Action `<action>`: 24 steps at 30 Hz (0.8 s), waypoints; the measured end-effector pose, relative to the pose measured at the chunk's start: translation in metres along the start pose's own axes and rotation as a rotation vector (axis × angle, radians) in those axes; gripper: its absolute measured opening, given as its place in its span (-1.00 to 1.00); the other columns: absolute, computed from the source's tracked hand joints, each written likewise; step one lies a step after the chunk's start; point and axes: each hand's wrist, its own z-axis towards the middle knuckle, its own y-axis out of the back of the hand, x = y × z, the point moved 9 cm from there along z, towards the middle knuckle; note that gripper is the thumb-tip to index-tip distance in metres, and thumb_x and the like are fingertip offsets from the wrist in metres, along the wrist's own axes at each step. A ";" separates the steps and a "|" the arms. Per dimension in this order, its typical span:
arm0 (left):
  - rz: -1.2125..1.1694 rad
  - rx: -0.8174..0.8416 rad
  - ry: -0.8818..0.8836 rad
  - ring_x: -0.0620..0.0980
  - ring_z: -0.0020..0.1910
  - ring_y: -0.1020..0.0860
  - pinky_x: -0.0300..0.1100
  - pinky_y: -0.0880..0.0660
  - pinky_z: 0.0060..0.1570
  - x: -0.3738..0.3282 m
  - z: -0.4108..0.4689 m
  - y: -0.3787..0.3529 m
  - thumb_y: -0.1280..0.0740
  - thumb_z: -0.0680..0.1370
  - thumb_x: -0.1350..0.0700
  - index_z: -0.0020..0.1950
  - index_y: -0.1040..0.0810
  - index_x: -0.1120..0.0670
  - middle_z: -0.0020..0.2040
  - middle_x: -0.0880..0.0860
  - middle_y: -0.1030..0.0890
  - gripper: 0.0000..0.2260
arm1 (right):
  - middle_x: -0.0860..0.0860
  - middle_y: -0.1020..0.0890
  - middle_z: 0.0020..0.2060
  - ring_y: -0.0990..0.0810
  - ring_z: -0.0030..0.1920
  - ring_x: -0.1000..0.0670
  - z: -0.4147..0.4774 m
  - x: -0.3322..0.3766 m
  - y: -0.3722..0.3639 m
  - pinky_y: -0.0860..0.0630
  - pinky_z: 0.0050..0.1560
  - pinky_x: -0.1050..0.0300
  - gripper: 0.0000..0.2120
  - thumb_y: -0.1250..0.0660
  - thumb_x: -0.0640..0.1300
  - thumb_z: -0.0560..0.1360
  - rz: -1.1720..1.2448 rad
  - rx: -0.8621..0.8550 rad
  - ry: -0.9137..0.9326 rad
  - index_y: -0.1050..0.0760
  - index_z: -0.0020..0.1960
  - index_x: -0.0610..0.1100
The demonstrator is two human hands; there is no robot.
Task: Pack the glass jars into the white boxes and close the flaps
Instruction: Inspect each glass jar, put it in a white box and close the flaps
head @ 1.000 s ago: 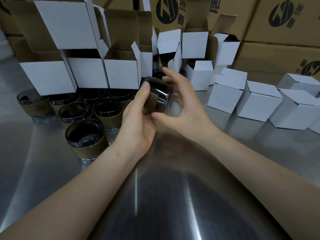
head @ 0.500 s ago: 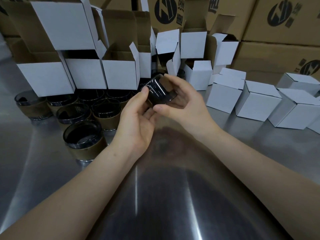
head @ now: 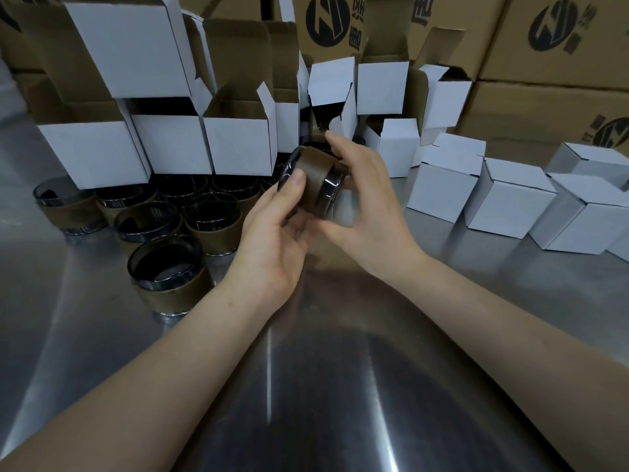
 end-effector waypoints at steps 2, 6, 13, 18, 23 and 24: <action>0.010 0.004 -0.004 0.05 0.16 -0.61 0.06 -0.40 0.36 0.000 0.000 0.000 -0.37 0.46 0.03 0.06 -0.66 0.07 0.08 0.10 -0.68 -0.77 | -0.08 -0.41 0.32 -0.37 0.36 0.03 0.000 -0.008 -0.002 -0.37 0.40 0.03 -0.20 -0.56 -0.18 0.35 0.061 0.043 -0.088 -0.24 0.49 -0.15; -0.033 0.056 -0.009 0.07 0.15 -0.63 -0.09 -0.58 0.14 -0.001 -0.003 -0.005 -0.32 0.49 0.13 0.17 -0.59 0.17 0.08 0.14 -0.67 -0.72 | 0.04 -0.41 0.35 -0.42 0.36 0.10 -0.004 -0.017 -0.010 -0.41 0.37 0.08 -0.28 -0.47 -0.06 0.44 0.310 0.169 -0.257 -0.22 0.50 -0.05; -0.060 0.040 0.019 0.18 0.34 -0.50 0.05 -0.41 0.36 0.000 -0.003 -0.008 -0.18 0.56 0.37 0.44 -0.35 0.29 0.35 0.30 -0.49 -0.57 | -0.05 -0.44 0.35 -0.48 0.31 0.10 -0.002 -0.022 -0.007 -0.46 0.34 0.09 -0.53 -0.27 -0.19 0.61 0.525 0.116 -0.382 -0.28 0.49 -0.06; -0.031 -0.019 0.023 0.18 0.28 -0.54 0.02 -0.47 0.29 0.001 0.000 -0.001 -0.17 0.54 0.43 0.50 -0.28 0.19 0.25 0.23 -0.57 -0.48 | -0.12 -0.54 0.23 -0.56 0.24 -0.01 -0.003 -0.024 -0.006 -0.54 0.24 0.06 -0.41 -0.38 -0.35 0.51 0.582 0.119 -0.410 -0.28 0.45 -0.05; 0.175 -0.042 -0.051 0.09 0.22 -0.59 -0.06 -0.56 0.15 -0.006 -0.002 0.001 -0.24 0.50 0.47 0.46 -0.35 0.07 0.25 0.16 -0.58 -0.42 | -0.08 -0.55 0.22 -0.55 0.24 0.03 -0.002 -0.028 -0.004 -0.51 0.28 0.10 -0.31 -0.42 -0.40 0.44 0.509 0.143 -0.413 -0.27 0.45 -0.01; 0.271 -0.047 -0.077 0.06 0.23 -0.58 -0.10 -0.57 0.14 -0.008 -0.003 0.001 -0.28 0.48 0.47 0.45 -0.36 0.05 0.27 0.13 -0.56 -0.41 | -0.06 -0.54 0.22 -0.54 0.24 0.04 -0.001 -0.029 -0.003 -0.51 0.27 0.12 -0.29 -0.43 -0.39 0.43 0.488 0.148 -0.412 -0.26 0.46 0.01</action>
